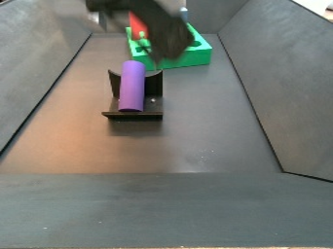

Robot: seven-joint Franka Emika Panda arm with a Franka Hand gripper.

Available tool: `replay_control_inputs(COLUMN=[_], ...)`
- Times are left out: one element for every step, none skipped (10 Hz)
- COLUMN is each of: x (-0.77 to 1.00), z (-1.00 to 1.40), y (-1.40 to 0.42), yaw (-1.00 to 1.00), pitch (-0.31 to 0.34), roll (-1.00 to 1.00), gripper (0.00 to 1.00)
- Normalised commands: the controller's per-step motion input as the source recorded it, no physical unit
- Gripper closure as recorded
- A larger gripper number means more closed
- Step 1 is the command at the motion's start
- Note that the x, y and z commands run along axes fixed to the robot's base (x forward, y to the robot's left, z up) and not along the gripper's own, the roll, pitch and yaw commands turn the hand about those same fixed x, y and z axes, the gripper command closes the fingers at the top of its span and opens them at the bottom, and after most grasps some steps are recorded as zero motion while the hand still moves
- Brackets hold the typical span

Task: Pick up the round object. Move up. Place the round object on the fixture. Regrasp the round object. Move to above the board. Insert the round object.
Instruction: Regrasp the round object.

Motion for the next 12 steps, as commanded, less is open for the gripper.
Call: replay_control_inputs(x=[-0.12,-0.10,-0.04,-0.02,-0.01,-0.02,-0.03,-0.04,-0.04,-0.04,-0.03,-0.03], z=[0.44,0.23,0.04,0.02,0.01,0.01,0.02,0.01,0.00,0.00,0.01,0.01], y=[-0.48,-0.31,-0.10,-0.03,-0.03,-0.03,-0.03,-0.02,-0.02,-0.02,-0.02,-0.02], yaw=[0.02,0.02,0.02,0.02,0.02,0.02,0.02,0.02,0.02,0.02,0.02,0.02], pitch=[0.036,0.032,0.031,0.033,0.032,0.028,0.023,0.018,0.008,0.004,-0.003,-0.007], roll=[1.00,1.00,1.00,1.00,1.00,1.00,1.00,1.00,1.00,1.00,1.00,1.00], gripper=[0.00,0.00,0.00,0.00,0.00,0.00,0.00,0.00,0.00,0.00,0.00,0.00])
